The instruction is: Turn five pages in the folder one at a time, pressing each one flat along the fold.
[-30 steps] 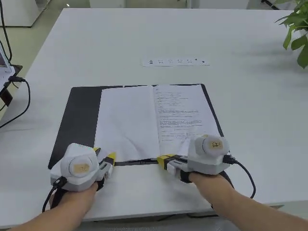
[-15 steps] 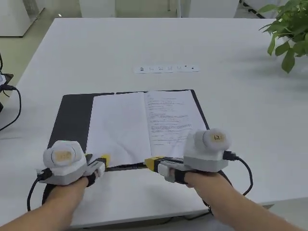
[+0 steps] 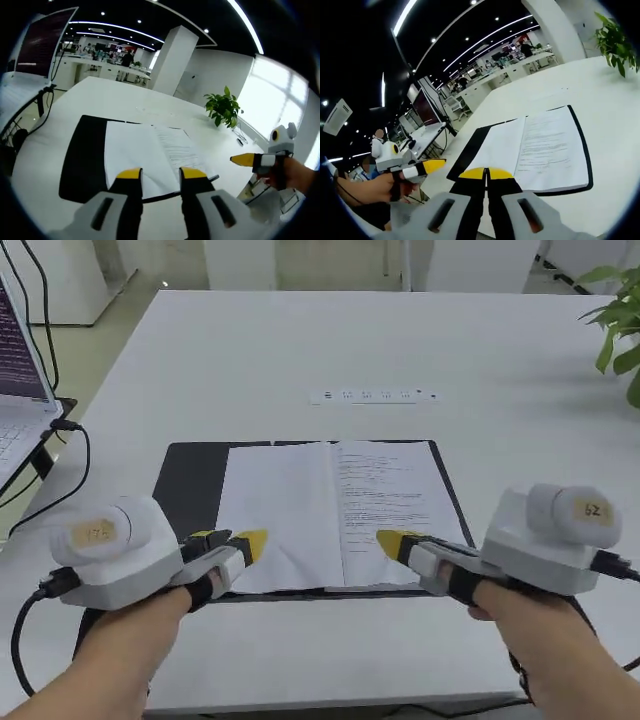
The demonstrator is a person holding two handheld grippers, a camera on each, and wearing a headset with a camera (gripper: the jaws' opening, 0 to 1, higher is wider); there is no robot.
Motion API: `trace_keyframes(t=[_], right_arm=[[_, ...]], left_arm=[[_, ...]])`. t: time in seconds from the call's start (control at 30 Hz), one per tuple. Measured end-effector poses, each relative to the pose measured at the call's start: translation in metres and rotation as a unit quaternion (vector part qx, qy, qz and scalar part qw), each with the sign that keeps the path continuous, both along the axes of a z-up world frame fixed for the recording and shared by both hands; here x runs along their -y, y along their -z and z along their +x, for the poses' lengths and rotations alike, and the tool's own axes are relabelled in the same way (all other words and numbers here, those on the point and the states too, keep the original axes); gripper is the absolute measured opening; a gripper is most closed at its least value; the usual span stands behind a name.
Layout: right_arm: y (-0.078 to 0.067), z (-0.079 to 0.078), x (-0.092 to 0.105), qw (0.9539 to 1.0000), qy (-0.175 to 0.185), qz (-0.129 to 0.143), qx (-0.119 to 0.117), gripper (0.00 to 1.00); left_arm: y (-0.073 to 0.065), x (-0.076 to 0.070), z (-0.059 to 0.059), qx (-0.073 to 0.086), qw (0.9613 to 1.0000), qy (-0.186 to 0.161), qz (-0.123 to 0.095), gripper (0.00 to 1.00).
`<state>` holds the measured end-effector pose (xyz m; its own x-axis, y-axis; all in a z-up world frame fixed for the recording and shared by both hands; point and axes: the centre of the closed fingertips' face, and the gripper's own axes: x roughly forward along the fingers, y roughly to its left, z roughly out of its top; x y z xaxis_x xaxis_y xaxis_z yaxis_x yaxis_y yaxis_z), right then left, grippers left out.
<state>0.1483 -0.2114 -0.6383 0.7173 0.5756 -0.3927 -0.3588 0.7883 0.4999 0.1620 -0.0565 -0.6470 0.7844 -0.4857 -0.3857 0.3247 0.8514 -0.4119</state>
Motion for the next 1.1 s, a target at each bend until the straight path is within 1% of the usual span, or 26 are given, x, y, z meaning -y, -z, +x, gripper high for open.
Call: trace_keyframes(t=[0.03, 0.1, 0.17, 0.23, 0.27, 0.3, 0.33, 0.37, 0.4, 0.43, 0.47, 0.5, 0.53, 0.6, 0.67, 0.73, 0.77, 0.8, 0.87, 0.93, 1.03, 1.1], right_arm=[[-0.001, 0.000, 0.002, 1.0000, 0.002, -0.002, -0.001, 0.00], [-0.004, 0.000, 0.008, 0.9999, 0.006, -0.011, 0.001, 0.00], [-0.006, -0.002, 0.013, 0.9996, 0.011, -0.023, 0.006, 0.00], [-0.006, -0.003, 0.019, 0.9991, 0.013, -0.040, 0.009, 0.00], [-0.005, -0.005, 0.021, 0.9985, 0.011, -0.052, 0.010, 0.00], [-0.004, -0.006, 0.023, 0.9983, 0.011, -0.057, 0.010, 0.00], [-0.003, -0.006, 0.026, 0.9976, 0.013, -0.067, 0.011, 0.02], [-0.001, -0.006, 0.029, 0.9969, 0.015, -0.076, 0.014, 0.06], [0.000, -0.006, 0.030, 0.9967, 0.017, -0.078, 0.015, 0.12], [0.001, -0.007, 0.032, 0.9965, 0.018, -0.080, 0.013, 0.17], [0.003, -0.008, 0.034, 0.9962, 0.019, -0.084, 0.013, 0.22], [0.005, -0.008, 0.037, 0.9957, 0.024, -0.088, 0.012, 0.27], [0.007, -0.009, 0.039, 0.9954, 0.025, -0.091, 0.012, 0.30], [0.011, -0.010, 0.046, 0.9942, 0.033, -0.102, 0.010, 0.35], [0.013, -0.012, 0.051, 0.9934, 0.034, -0.109, 0.011, 0.39], [0.016, -0.014, 0.055, 0.9925, 0.040, -0.115, 0.010, 0.47], [0.017, -0.014, 0.058, 0.9914, 0.043, -0.122, 0.016, 0.51], [0.018, -0.014, 0.061, 0.9907, 0.047, -0.126, 0.020, 0.56], [0.020, -0.015, 0.065, 0.9898, 0.054, -0.131, 0.020, 0.64], [0.019, -0.015, 0.068, 0.9895, 0.059, -0.129, 0.028, 0.68], [0.015, -0.013, 0.070, 0.9885, 0.064, -0.129, 0.047, 0.79], [0.012, -0.011, 0.070, 0.9869, 0.065, -0.134, 0.062, 0.88]], left_arm=[[-0.004, -0.001, -0.002, 0.003, 1.0000, -0.004, -0.002, 0.29], [-0.010, -0.004, -0.006, 0.004, 0.9999, -0.011, 0.002, 0.32], [-0.013, -0.008, -0.010, 0.004, 0.9998, -0.016, 0.011, 0.35], [-0.014, -0.011, -0.012, 0.009, 0.9995, -0.019, 0.023, 0.37], [-0.014, -0.014, -0.014, 0.005, 0.9994, -0.022, 0.028, 0.39], [-0.014, -0.015, -0.015, 0.003, 0.9993, -0.022, 0.029, 0.42], [-0.015, -0.016, -0.017, 0.005, 0.9993, -0.023, 0.030, 0.44], [-0.015, -0.017, -0.017, 0.006, 0.9991, -0.024, 0.035, 0.47], [-0.014, -0.018, -0.019, 0.005, 0.9985, -0.020, 0.051, 0.49], [-0.013, -0.019, -0.021, 0.008, 0.9976, -0.017, 0.066, 0.52], [-0.014, -0.019, -0.022, 0.011, 0.9971, -0.020, 0.072, 0.54], [-0.014, -0.019, -0.023, 0.010, 0.9970, -0.019, 0.075, 0.55], [-0.014, -0.020, -0.024, 0.010, 0.9969, -0.020, 0.075, 0.57], [-0.015, -0.022, -0.025, 0.009, 0.9969, -0.025, 0.075, 0.60], [-0.015, -0.023, -0.026, 0.011, 0.9965, -0.028, 0.077, 0.66], [-0.014, -0.026, -0.026, 0.012, 0.9957, -0.033, 0.085, 0.72], [-0.014, -0.029, -0.026, 0.014, 0.9953, -0.037, 0.089, 0.75], [-0.013, -0.030, -0.027, 0.013, 0.9951, -0.038, 0.090, 0.78], [-0.010, -0.032, -0.028, 0.010, 0.9948, -0.041, 0.093, 0.83], [-0.009, -0.034, -0.030, 0.012, 0.9941, -0.040, 0.100, 0.85], [-0.008, -0.036, -0.030, 0.020, 0.9930, -0.040, 0.109, 0.91], [-0.010, -0.037, -0.030, 0.026, 0.9929, -0.044, 0.107, 0.95]])
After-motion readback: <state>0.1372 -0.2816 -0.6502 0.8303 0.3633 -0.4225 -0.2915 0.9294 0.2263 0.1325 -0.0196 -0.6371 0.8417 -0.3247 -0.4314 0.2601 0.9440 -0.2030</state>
